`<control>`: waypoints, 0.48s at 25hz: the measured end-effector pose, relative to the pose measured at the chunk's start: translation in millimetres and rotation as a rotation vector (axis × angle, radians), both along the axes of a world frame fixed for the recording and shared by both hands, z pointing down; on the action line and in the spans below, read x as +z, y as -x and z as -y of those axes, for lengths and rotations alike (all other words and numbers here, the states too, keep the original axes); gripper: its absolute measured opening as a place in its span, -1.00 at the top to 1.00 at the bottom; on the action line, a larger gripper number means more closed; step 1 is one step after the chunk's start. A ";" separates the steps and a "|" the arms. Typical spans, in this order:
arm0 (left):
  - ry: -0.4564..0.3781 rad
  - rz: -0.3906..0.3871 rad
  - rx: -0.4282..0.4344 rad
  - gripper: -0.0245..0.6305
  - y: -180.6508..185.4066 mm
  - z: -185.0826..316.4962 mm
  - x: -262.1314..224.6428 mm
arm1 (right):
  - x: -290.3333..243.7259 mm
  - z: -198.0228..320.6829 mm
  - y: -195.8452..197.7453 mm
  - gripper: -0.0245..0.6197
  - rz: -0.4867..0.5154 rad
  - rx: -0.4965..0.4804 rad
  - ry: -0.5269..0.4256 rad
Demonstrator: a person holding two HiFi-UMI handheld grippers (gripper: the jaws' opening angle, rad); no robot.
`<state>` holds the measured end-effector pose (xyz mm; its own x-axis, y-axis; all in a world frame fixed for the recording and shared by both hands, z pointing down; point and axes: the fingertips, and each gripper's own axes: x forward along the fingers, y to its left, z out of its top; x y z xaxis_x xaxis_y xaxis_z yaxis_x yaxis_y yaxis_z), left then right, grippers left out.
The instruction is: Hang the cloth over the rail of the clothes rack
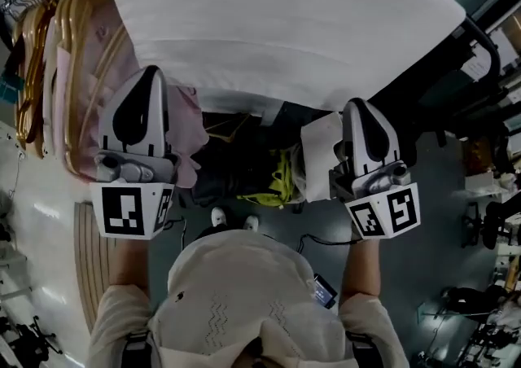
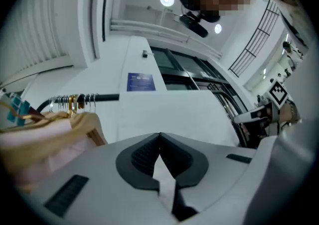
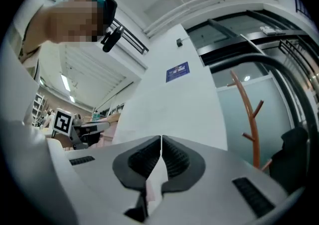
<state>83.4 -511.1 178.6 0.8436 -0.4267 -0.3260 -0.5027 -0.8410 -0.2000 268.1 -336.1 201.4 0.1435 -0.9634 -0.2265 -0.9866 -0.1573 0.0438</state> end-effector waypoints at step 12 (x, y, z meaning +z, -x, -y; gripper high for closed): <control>0.332 0.144 0.210 0.88 -44.2 -73.7 172.3 | 149.5 32.7 76.9 0.85 0.235 -0.091 0.170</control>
<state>127.6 -437.5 350.9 0.9503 -0.3029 -0.0716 -0.3005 -0.9528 0.0434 191.1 -368.8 350.9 0.0844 -0.9959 -0.0317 -0.9825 -0.0778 -0.1691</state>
